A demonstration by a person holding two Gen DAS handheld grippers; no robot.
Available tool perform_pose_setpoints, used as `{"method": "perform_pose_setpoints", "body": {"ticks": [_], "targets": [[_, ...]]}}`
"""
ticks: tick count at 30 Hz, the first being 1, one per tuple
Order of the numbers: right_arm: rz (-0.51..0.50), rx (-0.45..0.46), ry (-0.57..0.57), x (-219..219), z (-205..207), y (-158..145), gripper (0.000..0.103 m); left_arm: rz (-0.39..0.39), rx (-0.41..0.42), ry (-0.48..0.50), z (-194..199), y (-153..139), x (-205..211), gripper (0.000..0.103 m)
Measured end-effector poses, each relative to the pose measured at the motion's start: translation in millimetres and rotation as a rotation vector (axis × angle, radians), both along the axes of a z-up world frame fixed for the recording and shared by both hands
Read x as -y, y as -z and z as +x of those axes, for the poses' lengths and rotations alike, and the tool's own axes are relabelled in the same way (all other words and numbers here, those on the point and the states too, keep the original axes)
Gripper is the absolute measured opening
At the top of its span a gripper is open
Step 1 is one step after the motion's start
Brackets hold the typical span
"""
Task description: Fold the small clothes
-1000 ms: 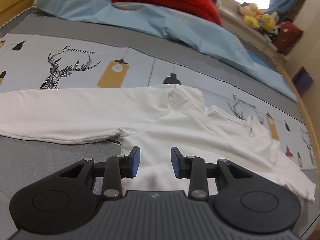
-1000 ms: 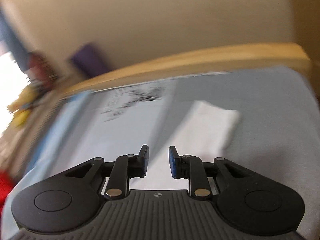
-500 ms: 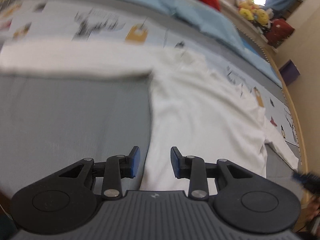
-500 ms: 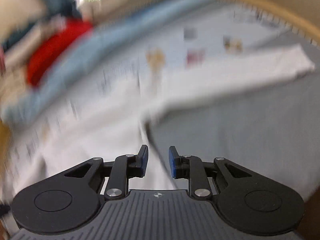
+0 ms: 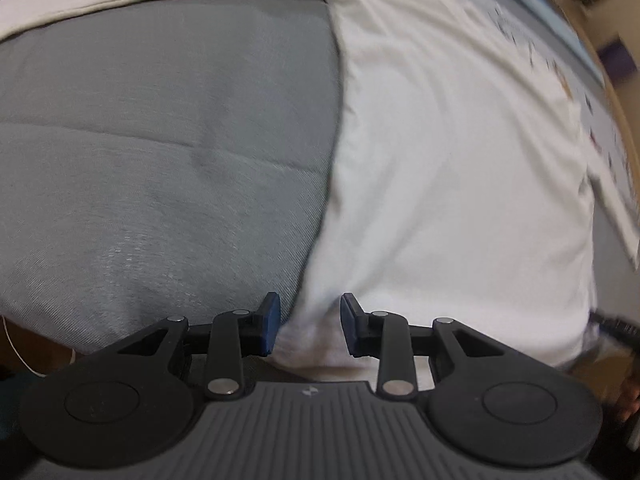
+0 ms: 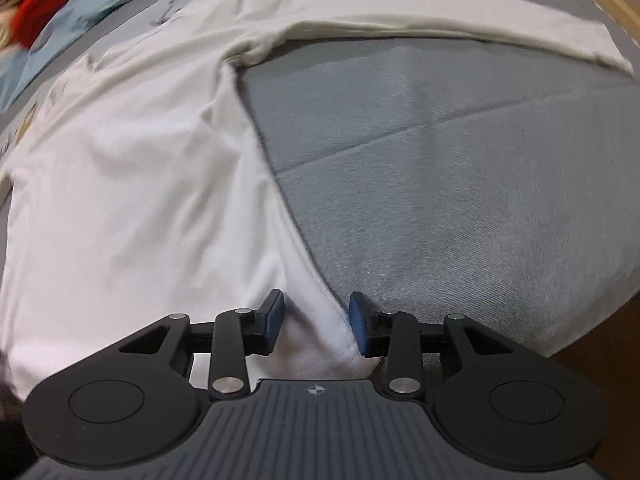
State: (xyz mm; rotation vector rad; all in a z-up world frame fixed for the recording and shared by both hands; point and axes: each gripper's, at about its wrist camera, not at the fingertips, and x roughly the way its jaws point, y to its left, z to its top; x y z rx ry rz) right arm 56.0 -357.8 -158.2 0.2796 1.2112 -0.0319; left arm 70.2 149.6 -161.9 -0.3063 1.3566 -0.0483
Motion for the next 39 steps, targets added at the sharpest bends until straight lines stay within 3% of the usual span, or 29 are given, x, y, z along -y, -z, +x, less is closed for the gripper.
{"method": "perform_pose_setpoints", "body": {"ticks": [1, 2, 3, 6, 8, 10, 11, 14, 16, 18, 21, 23, 26, 29, 33, 36, 38, 39], "targets": [[-0.005, -0.002, -0.018, -1, -2, -2, 0.014, 0.016, 0.001, 0.02, -1, 1, 4, 0.033], [-0.001, -0.007, -0.027, -1, -3, -3, 0.003, 0.027, 0.006, 0.048, -3, 1, 8, 0.021], [0.018, -0.005, -0.022, 2, -4, -6, 0.004, 0.027, 0.011, 0.075, -4, -1, 10, 0.005], [0.069, 0.099, 0.033, 12, -11, -39, 0.003, -0.005, 0.079, 0.099, -11, -19, 10, 0.005], [0.16, 0.21, 0.097, 26, -24, -70, 0.003, -0.098, 0.165, 0.064, -22, -42, -1, 0.005], [0.157, 0.242, 0.121, 34, -35, -82, 0.003, -0.202, 0.233, 0.05, -36, -60, -10, 0.005], [0.119, 0.193, 0.131, 35, -36, -75, 0.003, -0.189, 0.219, 0.054, -40, -60, -12, 0.005], [0.057, -0.017, 0.1, 25, -30, -35, 0.003, -0.036, 0.085, 0.097, -41, -35, -1, 0.005], [0.06, -0.017, 0.062, 17, -32, -33, 0.003, 0.002, 0.074, 0.12, -41, -33, 3, 0.005], [0.064, 0.004, 0.033, 14, -30, -33, 0.003, -0.012, 0.081, 0.098, -42, -34, -1, 0.005], [0.012, -0.151, 0.087, 25, -27, -4, 0.003, 0.046, -0.012, 0.117, -38, -13, 6, 0.005], [0.005, -0.134, 0.091, 26, -28, -11, 0.003, 0.067, -0.046, 0.176, -38, -4, 14, 0.005], [-0.059, -0.114, 0.088, 25, -32, -19, 0.005, 0.051, -0.022, 0.205, -40, -10, 21, 0.008], [-0.105, -0.017, 0.131, 24, -38, -35, 0.009, 0.057, 0.058, 0.177, -41, -21, 19, 0.008], [0.019, 0.131, 0.087, 16, -39, -55, 0.013, -0.012, 0.137, 0.167, -39, -31, 23, 0.01], [0.06, 0.02, 0.022, 4, -34, -33, 0.026, -0.019, 0.089, 0.207, -32, -20, 39, 0.01], [0.011, -0.101, 0.009, -4, -33, -9, 0.027, 0.065, 0.006, 0.25, -30, 0, 50, 0.01], [0.002, -0.08, 0.011, -6, -34, -11, 0.026, 0.115, -0.028, 0.271, -30, 8, 55, 0.01]]}}
